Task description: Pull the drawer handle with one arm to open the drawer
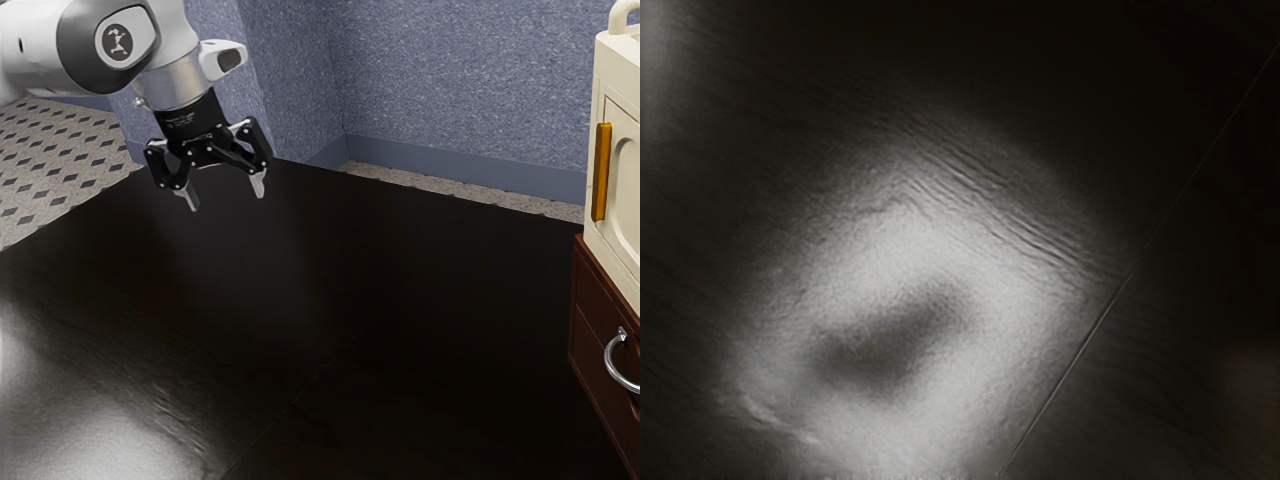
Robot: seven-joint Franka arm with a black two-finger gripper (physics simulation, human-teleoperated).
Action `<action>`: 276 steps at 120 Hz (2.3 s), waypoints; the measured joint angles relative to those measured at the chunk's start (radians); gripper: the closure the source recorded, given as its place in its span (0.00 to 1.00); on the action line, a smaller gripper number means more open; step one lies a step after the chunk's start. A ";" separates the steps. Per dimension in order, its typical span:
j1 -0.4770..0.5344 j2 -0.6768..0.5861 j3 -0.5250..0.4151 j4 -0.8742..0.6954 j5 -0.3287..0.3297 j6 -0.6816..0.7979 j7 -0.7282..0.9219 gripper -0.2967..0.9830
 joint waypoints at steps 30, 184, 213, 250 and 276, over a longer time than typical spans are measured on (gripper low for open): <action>0.011 0.002 0.001 0.003 -0.021 -0.003 -0.017 0.23; 0.001 -0.197 -0.447 -0.533 -0.342 0.744 -0.376 0.47; 0.041 -0.153 -0.532 -0.521 -0.349 0.796 -0.423 0.50; -0.066 -0.100 -0.602 -0.518 -0.351 0.831 -0.460 0.56; -0.021 -0.032 -0.597 -0.455 -0.338 0.864 -0.472 0.58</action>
